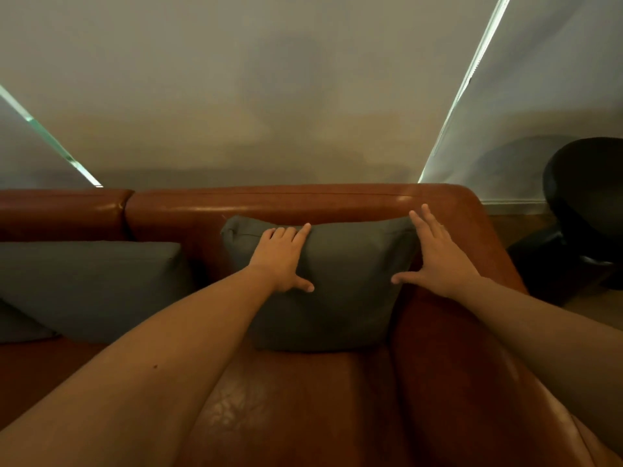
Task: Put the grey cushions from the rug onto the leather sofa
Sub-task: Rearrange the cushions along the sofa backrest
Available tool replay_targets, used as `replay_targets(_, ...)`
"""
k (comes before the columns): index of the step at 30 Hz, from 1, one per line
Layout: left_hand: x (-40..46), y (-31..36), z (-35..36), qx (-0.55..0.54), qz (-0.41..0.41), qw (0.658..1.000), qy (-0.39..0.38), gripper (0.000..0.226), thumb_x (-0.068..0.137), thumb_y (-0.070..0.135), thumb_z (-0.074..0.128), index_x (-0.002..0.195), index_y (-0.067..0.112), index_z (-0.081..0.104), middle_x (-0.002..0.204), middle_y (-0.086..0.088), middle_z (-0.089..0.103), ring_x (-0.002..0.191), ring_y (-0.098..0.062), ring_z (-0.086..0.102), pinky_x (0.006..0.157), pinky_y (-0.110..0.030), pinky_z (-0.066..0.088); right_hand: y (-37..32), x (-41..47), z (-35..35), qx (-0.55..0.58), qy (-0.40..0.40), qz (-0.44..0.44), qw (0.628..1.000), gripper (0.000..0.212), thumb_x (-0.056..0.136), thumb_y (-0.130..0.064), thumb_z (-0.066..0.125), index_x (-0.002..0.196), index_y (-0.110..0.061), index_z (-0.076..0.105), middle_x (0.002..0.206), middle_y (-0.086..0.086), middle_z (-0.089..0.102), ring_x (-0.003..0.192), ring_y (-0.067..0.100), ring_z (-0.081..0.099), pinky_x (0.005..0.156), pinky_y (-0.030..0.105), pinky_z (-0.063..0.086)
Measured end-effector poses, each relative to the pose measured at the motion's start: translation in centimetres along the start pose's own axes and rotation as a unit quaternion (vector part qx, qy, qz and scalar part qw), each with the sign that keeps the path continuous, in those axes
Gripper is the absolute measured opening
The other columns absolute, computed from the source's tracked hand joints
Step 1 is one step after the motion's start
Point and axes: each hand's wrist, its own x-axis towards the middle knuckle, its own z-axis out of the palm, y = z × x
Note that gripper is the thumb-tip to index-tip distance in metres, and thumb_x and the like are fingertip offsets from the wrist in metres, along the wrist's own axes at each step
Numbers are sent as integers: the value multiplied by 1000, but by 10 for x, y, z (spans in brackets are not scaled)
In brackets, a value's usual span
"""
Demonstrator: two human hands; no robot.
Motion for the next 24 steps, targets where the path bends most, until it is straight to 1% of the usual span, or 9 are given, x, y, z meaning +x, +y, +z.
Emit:
replay_targets(2,-10,-3,2,-2,10,1000,27,120,54,84,65,147,20,22,133,-3,40,123,-26,35,107,-44,22,-3,5,2,42,-27,33,998,141,52,-57,87,154,-27,-6,161,-1,-16,148,25,-3,115,49,19)
replay_targets(4,-21,-10,2,-18,16,999,33,112,50,85,65,136,22,34,124,-1,41,115,-24,37,102,-43,25,-9,9,4,70,-52,36,996,141,48,-52,91,154,-25,3,162,-1,-11,147,27,4,113,49,24)
replay_targets(6,-32,-16,2,-18,6,999,27,109,48,86,66,131,21,36,120,0,41,112,-24,38,100,-42,27,-18,14,4,82,-46,14,995,130,45,-48,94,150,-21,22,159,0,4,142,31,20,109,47,33)
replay_targets(9,-47,-20,0,-1,-4,1000,22,113,44,88,65,130,21,36,120,-1,41,111,-24,38,99,-43,30,-33,15,2,90,-16,-28,995,109,42,-40,96,133,-20,41,133,1,31,121,26,40,95,40,44)
replay_targets(12,-64,-22,-1,-11,-5,1000,27,117,40,96,54,127,20,37,115,0,37,105,-22,34,97,-42,33,-46,10,0,100,-1,-51,994,86,41,-30,97,110,-24,47,111,-5,36,103,20,44,78,35,42)
replay_targets(14,-75,-21,-2,-56,-11,997,45,114,38,102,45,116,19,41,109,2,33,98,-19,29,94,-41,36,-55,7,-3,120,-4,-54,991,77,40,-23,97,100,-24,48,103,-5,40,95,19,46,70,33,40)
replay_targets(16,-84,-20,-6,-105,-20,993,51,110,37,102,46,109,19,41,108,3,31,99,-17,28,92,-38,37,-67,4,-13,126,-14,-69,989,72,40,-20,97,95,-24,49,98,-6,42,90,18,47,64,29,38)
replay_targets(20,-108,-25,-27,-184,-63,981,12,105,33,99,57,106,27,31,106,5,43,98,-21,49,77,-36,42,-105,-7,-44,95,-20,-133,986,67,44,-22,96,93,-24,51,98,-4,46,90,20,51,69,33,42)
replay_targets(24,-128,-39,-44,-225,-77,970,-47,124,34,95,64,135,37,20,135,-1,50,116,-27,55,95,-43,47,-159,-15,-74,41,-29,-218,975,67,49,-27,94,105,-21,57,101,-1,47,97,24,52,80,40,46)
